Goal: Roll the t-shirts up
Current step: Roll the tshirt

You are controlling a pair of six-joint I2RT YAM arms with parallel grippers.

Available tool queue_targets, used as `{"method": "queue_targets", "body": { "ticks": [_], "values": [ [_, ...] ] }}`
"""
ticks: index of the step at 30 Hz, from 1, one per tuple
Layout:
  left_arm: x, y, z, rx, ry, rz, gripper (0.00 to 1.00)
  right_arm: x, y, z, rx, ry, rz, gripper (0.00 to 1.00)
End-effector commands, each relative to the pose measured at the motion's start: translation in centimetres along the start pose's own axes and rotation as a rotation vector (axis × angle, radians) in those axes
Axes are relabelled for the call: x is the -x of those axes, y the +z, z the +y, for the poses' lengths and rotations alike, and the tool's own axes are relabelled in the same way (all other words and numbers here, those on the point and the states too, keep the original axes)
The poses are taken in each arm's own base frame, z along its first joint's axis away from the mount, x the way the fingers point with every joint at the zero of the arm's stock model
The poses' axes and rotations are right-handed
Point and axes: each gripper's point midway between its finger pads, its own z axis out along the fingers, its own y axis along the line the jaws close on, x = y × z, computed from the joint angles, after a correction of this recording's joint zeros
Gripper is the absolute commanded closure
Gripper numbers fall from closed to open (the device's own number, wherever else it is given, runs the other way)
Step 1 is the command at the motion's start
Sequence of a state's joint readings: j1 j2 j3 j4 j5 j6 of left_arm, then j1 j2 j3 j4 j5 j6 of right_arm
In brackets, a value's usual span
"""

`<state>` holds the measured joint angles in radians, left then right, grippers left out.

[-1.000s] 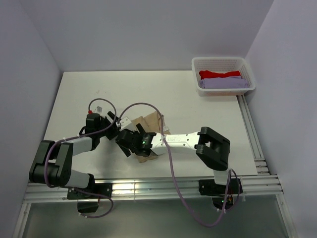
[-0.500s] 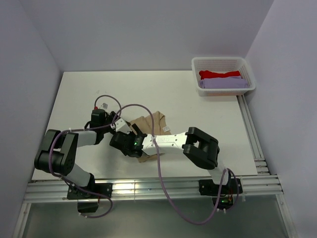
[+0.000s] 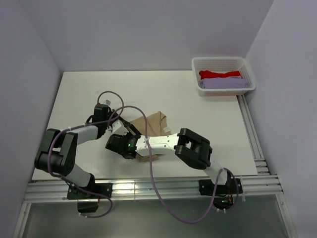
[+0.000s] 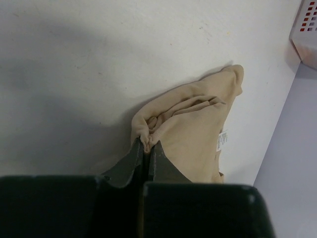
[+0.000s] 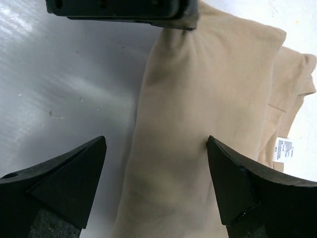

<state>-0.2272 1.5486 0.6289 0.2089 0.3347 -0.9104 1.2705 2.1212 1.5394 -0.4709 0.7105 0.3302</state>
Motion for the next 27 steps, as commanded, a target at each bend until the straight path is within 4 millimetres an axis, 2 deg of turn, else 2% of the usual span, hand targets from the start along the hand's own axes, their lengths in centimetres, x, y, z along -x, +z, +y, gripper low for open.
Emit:
{"method": "queue_targets", "body": {
  "ticks": [1,6,7,9,13,19,22,23,25,26,27],
  "values": [
    [0.6,-1.2,-2.6,-0.043,0.022,0.009,1.0,1.1,-0.2,-1.0,-0.098,-0.024,-0.031,0.11],
    [0.6,-2.4,-3.9,-0.049,0.004,0.028,1.0,0.5,0.2,-1.9,-0.194,-0.027,-0.022,0.13],
    [0.6,-2.6,-4.1,-0.055,0.001,0.029,1.0,1.0,0.1,-2.4,-0.231,-0.022,-0.035,0.14],
    [0.6,-3.1,-4.7,-0.069,-0.014,0.034,1.0,0.4,0.3,-2.7,-0.274,-0.029,-0.025,0.16],
    [0.2,-3.4,-4.6,-0.061,-0.038,0.044,1.0,0.4,0.4,-3.1,-0.329,-0.003,-0.039,0.18],
    [-0.3,-3.5,-4.3,-0.063,-0.04,0.065,1.0,-0.3,0.2,-4.3,-0.402,0.02,-0.045,0.28],
    [-0.3,-3.6,-4.4,-0.064,-0.037,0.058,1.0,-0.7,0.0,-4.7,-0.417,0.015,-0.034,0.38],
    [-0.2,-3.8,-4.5,-0.068,-0.038,0.053,1.0,-0.6,-0.1,-4.7,-0.413,0.021,-0.038,0.5],
    [-0.5,-3.9,-4.0,-0.047,-0.041,0.063,1.0,-0.7,-0.3,-4.7,-0.39,0.023,-0.028,0.68],
    [-0.5,-3.9,-4.0,-0.044,-0.039,0.061,1.0,-0.5,-0.4,-4.4,-0.37,0.036,-0.031,0.91],
    [-0.5,-3.9,-3.9,-0.038,-0.027,0.062,1.0,-0.3,-0.5,-4.3,-0.353,0.042,-0.03,1.0]
  ]
}}
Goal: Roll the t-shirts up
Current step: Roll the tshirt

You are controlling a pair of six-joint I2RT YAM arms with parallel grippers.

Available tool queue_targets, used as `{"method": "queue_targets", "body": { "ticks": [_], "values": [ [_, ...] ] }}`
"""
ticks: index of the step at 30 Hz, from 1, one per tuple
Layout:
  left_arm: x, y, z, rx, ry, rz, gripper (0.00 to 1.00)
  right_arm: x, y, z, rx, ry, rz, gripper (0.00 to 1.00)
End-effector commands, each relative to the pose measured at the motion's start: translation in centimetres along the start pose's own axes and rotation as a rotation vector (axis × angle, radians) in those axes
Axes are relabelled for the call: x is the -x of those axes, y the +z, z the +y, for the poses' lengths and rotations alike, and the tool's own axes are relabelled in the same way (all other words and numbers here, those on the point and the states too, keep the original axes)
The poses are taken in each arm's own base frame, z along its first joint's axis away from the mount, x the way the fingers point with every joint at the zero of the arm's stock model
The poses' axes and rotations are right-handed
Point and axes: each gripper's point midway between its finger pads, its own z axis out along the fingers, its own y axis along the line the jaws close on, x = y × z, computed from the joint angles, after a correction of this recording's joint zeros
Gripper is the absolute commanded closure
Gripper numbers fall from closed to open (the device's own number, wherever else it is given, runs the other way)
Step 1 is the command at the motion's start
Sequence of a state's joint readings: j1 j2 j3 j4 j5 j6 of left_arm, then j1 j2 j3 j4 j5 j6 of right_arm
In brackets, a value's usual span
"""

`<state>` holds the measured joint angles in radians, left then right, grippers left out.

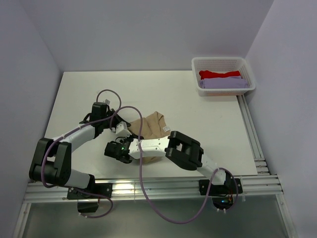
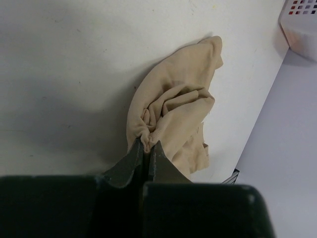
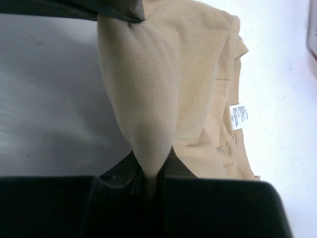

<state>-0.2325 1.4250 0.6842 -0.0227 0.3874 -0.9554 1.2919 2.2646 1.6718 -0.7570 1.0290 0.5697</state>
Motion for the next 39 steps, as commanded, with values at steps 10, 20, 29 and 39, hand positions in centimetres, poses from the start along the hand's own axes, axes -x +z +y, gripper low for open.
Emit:
{"method": "queue_targets", "body": {
  "ticks": [10,20,29,39],
  "values": [
    [1.6,-1.5,-1.4,0.008,0.1,-0.057,0.46,1.0,-2.5,0.3,0.407,0.124,0.09,1.0],
    [3.5,-3.6,-3.2,-0.004,0.142,-0.132,0.3,0.8,-2.5,0.2,0.935,0.377,0.175,1.0],
    [1.6,-4.0,-3.0,-0.082,0.193,-0.125,0.29,0.2,-4.0,0.0,1.509,0.605,0.235,1.0],
    [-2.1,-2.4,-1.1,-0.176,0.221,-0.125,0.26,-1.6,-1.3,-0.8,1.662,0.809,0.356,1.0]
  ]
}}
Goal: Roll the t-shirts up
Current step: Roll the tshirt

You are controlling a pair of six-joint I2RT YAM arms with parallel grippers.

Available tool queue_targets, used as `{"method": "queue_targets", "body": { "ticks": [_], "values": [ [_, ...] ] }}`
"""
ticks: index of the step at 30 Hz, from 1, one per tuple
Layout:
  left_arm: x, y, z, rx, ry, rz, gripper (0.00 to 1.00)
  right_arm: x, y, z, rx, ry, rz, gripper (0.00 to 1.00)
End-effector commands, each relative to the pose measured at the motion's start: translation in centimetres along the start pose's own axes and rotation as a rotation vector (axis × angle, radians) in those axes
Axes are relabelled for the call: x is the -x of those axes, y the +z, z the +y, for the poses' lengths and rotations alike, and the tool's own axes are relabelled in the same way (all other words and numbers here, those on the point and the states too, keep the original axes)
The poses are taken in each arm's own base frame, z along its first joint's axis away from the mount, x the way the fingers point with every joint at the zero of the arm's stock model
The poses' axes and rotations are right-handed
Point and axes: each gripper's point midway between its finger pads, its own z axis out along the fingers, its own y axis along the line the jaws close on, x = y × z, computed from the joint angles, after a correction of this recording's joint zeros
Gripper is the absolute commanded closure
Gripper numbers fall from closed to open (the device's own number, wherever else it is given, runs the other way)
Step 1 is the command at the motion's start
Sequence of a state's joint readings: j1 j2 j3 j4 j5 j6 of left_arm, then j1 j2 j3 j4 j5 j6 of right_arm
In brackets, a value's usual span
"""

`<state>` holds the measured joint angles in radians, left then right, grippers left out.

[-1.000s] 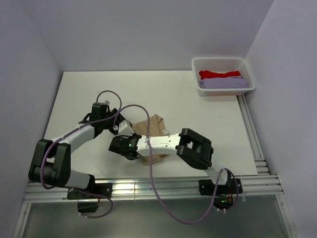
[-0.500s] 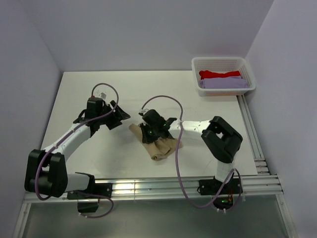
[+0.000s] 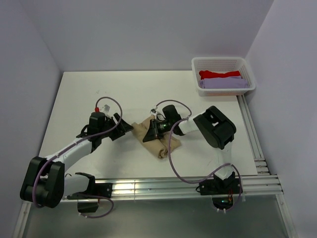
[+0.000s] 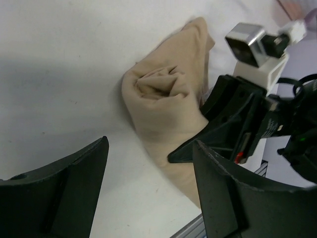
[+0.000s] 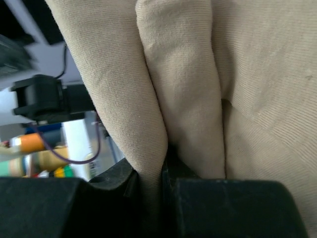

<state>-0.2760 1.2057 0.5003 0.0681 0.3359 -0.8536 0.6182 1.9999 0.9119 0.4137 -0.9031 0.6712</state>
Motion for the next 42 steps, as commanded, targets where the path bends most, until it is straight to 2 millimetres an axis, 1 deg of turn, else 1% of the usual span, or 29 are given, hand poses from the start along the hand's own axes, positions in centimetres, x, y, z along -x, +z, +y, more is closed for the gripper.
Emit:
{"method": "queue_targets", "body": {
  "ticks": [1,2,3,4,5,6,7,9,11,13,16,21,22,23,25,26,27,30,33,36,38,40,42],
  "values": [
    [0.1,0.4,-1.4,-0.105,0.048,-0.051,0.26,0.1,-0.5,1.0,0.114,0.008,0.011,1.0],
    [0.3,0.6,-1.8,-0.124,0.059,-0.071,0.26,0.1,-0.6,0.8,0.123,0.017,0.008,1.0],
    [0.0,0.6,-1.8,-0.133,0.065,-0.072,0.26,-0.3,-0.7,0.5,0.132,0.057,0.019,1.0],
    [-0.5,0.8,-1.3,-0.128,0.066,-0.075,0.26,0.2,-1.0,0.3,0.146,0.052,0.0,1.0],
    [-0.2,0.8,-1.7,-0.153,0.076,-0.1,0.26,0.2,-1.2,0.2,0.153,0.061,-0.004,1.0],
    [-0.7,0.9,-1.4,-0.154,0.078,-0.102,0.25,0.0,-1.3,-0.1,0.159,0.089,0.002,1.0],
    [-0.8,1.0,-1.3,-0.159,0.079,-0.107,0.25,0.3,-1.6,-0.3,0.16,0.092,-0.008,1.0],
    [-0.8,1.1,-2.0,-0.197,0.089,-0.126,0.23,0.3,-1.6,-0.6,0.154,0.092,-0.007,1.0],
    [-0.8,1.6,-1.9,-0.195,0.082,-0.128,0.17,0.2,-1.7,-1.1,0.14,0.1,-0.002,1.0],
    [-1.0,2.3,-1.9,-0.196,0.082,-0.118,0.16,0.2,-1.8,-1.2,0.139,0.105,0.0,1.0],
    [-1.2,3.4,-1.8,-0.199,0.066,-0.118,0.15,0.1,-1.9,-1.7,0.135,0.117,0.001,1.0],
    [-1.4,5.2,-1.9,-0.196,0.06,-0.127,0.14,0.2,-1.8,-1.8,0.137,0.121,0.004,1.0],
    [-1.6,5.6,-1.4,-0.182,0.051,-0.123,0.14,0.1,-1.8,-1.9,0.137,0.123,0.006,1.0],
    [-1.4,5.7,-1.7,-0.195,0.046,-0.14,0.14,0.0,-1.8,-2.0,0.134,0.125,0.007,1.0],
    [-1.4,5.7,-1.4,-0.199,0.035,-0.162,0.14,0.0,-1.8,-2.1,0.133,0.123,0.008,1.0],
    [-1.0,5.7,-2.0,-0.227,0.035,-0.182,0.14,0.0,-1.8,-2.0,0.135,0.126,0.01,1.0],
    [-1.2,5.7,-2.1,-0.231,0.036,-0.178,0.14,-0.1,-1.7,-2.2,0.134,0.13,0.012,1.0],
    [-1.9,6.9,-1.7,-0.215,0.029,-0.153,0.14,0.1,-1.7,-2.1,0.138,0.131,0.012,1.0],
    [-2.1,7.2,-1.7,-0.223,0.008,-0.158,0.14,0.1,-1.6,-2.2,0.135,0.132,0.013,1.0],
    [-2.4,8.2,-0.5,-0.175,-0.01,-0.152,0.16,0.0,-1.7,-2.3,0.135,0.136,0.014,1.0],
    [-2.3,8.6,-0.1,-0.158,-0.02,-0.164,0.19,0.0,-1.7,-2.2,0.138,0.134,0.014,1.0],
    [-2.0,8.6,-0.2,-0.159,-0.028,-0.182,0.21,0.0,-1.6,-2.2,0.14,0.133,0.017,1.0],
    [-1.3,8.5,-0.1,-0.141,-0.033,-0.218,0.24,-0.2,-1.5,-2.4,0.136,0.141,0.019,1.0]
  ]
}}
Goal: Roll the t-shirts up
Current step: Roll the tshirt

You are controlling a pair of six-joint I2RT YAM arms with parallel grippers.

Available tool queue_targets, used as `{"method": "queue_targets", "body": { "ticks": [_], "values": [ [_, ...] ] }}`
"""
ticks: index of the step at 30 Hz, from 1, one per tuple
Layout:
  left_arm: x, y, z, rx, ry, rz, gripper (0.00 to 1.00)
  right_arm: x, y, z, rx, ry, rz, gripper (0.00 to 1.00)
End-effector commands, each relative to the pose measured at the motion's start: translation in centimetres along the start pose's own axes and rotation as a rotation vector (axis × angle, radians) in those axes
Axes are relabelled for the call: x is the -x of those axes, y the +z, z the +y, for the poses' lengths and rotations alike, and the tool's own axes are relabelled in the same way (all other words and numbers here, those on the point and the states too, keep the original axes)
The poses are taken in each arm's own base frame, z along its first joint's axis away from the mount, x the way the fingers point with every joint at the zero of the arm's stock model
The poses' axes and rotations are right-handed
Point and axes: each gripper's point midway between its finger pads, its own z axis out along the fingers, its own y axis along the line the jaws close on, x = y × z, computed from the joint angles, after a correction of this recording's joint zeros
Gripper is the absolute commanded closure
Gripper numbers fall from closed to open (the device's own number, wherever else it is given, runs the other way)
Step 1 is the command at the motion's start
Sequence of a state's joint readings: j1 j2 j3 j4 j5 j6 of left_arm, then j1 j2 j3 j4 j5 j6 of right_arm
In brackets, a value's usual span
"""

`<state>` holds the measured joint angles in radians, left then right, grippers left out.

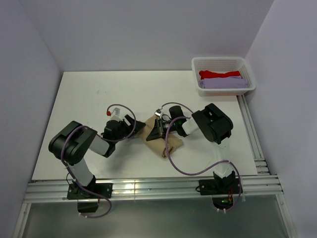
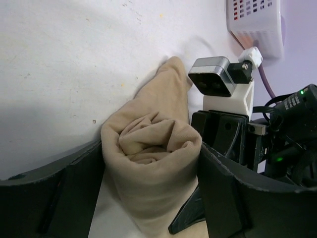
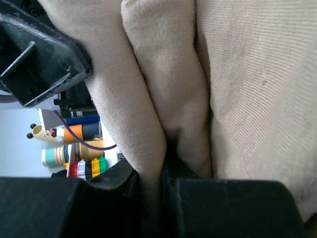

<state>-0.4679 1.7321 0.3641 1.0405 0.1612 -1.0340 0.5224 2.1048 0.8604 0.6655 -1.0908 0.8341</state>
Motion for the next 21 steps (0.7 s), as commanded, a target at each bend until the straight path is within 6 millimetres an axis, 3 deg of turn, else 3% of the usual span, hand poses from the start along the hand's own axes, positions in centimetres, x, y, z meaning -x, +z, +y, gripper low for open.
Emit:
{"method": "queue_targets", "body": {
  "ticks": [1,3,9,12,13,16,19,21],
  "values": [
    [0.6,0.3,1.6,0.082,0.003,-0.056,0.26,-0.3,0.0,-1.3,-0.015,0.024,0.009,1.0],
    [1.1,0.3,1.4,0.086,0.013,-0.081,0.3,-0.3,0.0,-1.3,-0.013,0.026,0.009,1.0],
    [1.2,0.7,0.0,0.061,0.083,-0.092,0.57,-0.6,0.0,-1.3,-0.016,0.022,0.007,1.0],
    [1.0,0.8,-0.5,0.044,0.108,-0.091,0.61,-0.4,-0.1,-1.2,-0.022,0.009,-0.001,1.0],
    [1.0,0.8,-0.5,0.042,0.114,-0.089,0.71,-0.4,-0.1,-1.1,-0.026,0.01,-0.002,1.0],
    [0.7,0.9,-0.6,0.055,0.128,-0.071,0.93,-0.2,-0.5,-0.6,-0.036,-0.015,-0.017,0.81],
    [0.8,1.0,-0.6,0.099,0.154,-0.071,0.98,0.4,-0.9,0.2,-0.065,-0.067,-0.039,0.59],
    [1.2,0.8,-1.0,0.108,0.163,-0.08,0.99,0.3,-1.3,0.5,-0.097,-0.065,-0.039,0.56]
  ]
}}
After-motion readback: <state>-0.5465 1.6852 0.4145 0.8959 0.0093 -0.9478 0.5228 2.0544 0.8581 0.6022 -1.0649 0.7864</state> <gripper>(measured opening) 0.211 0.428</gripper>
